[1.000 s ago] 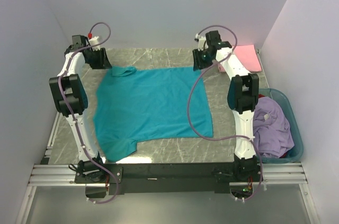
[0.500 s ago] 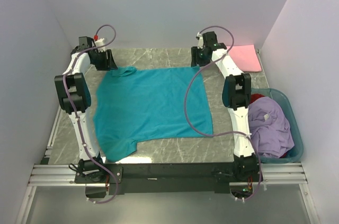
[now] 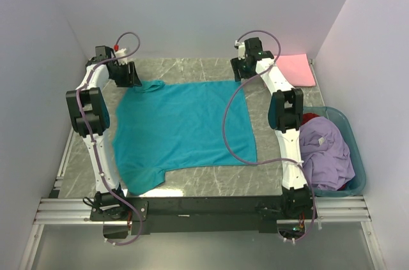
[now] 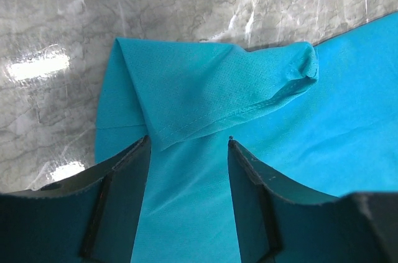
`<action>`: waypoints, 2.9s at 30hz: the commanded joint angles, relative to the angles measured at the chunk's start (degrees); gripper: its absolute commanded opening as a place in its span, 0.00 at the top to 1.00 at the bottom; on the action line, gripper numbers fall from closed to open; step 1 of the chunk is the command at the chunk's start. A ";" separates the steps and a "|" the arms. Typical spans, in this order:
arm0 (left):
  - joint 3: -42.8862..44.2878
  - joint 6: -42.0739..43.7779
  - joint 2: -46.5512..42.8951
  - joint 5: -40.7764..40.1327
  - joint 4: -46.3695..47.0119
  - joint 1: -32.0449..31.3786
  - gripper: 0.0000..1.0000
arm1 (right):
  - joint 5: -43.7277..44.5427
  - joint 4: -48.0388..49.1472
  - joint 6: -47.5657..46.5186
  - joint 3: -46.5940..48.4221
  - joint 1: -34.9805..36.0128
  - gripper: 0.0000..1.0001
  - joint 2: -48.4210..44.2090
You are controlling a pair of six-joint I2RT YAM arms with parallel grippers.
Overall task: Fold and stack the t-shirts
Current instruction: Fold the tshirt
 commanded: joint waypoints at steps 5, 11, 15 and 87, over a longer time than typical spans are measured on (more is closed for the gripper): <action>-0.32 1.43 0.36 0.48 0.06 0.17 0.42 | -2.67 1.76 -6.76 1.21 0.51 0.32 1.43; -0.49 1.69 0.19 0.65 -0.12 0.34 0.43 | -0.11 0.62 -10.10 3.22 0.95 0.38 4.86; -1.11 1.78 0.19 0.39 -0.12 0.78 0.43 | -1.69 0.18 -12.73 3.05 1.47 0.44 5.13; 5.40 -0.06 2.93 -2.96 0.05 -1.76 0.98 | -4.77 4.83 -16.17 -7.67 3.76 1.00 -6.65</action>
